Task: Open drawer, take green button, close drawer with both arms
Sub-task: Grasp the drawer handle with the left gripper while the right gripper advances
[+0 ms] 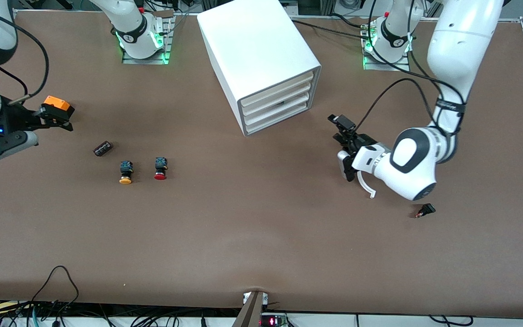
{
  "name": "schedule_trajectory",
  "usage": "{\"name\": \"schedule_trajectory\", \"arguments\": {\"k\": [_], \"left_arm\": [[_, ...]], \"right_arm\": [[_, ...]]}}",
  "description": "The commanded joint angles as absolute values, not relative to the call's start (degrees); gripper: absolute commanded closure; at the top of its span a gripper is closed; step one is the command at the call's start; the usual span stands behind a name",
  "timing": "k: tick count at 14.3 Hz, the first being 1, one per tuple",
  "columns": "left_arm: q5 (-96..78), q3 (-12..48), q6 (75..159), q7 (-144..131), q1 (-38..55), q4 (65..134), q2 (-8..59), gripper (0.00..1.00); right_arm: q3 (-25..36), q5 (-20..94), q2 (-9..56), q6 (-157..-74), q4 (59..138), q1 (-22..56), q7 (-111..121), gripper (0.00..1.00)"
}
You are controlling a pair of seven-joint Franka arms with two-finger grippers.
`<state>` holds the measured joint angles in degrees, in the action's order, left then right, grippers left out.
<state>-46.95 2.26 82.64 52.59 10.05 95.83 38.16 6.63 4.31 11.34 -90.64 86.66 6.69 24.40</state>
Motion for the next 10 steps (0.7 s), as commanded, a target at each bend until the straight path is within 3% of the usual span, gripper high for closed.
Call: {"name": "schedule_trajectory", "arguments": {"k": [1,4,6,8,10], "left_arm": [[-54.2,2.5,84.9,62.2,9.8,102.7,38.0,0.01],[-58.3,4.4,84.9,66.2,9.9,103.8,39.5,0.08],[-61.5,5.6,86.9,69.6,10.2,105.5,40.0,0.2],[-63.7,7.1,90.5,76.0,10.7,109.1,40.2,0.39],[-65.4,7.6,92.5,78.0,11.3,111.4,40.4,0.39]], "right_arm": [[6.5,5.0,11.5,-90.7,86.2,6.9,26.0,0.0],[6.5,5.0,11.8,-91.4,86.1,6.8,29.8,0.0],[6.3,5.0,14.5,-92.5,85.1,6.9,30.0,0.0],[6.2,5.0,16.6,-94.6,84.3,7.6,30.1,0.0],[6.2,5.1,18.0,-98.2,84.2,7.6,32.2,0.0]]}}
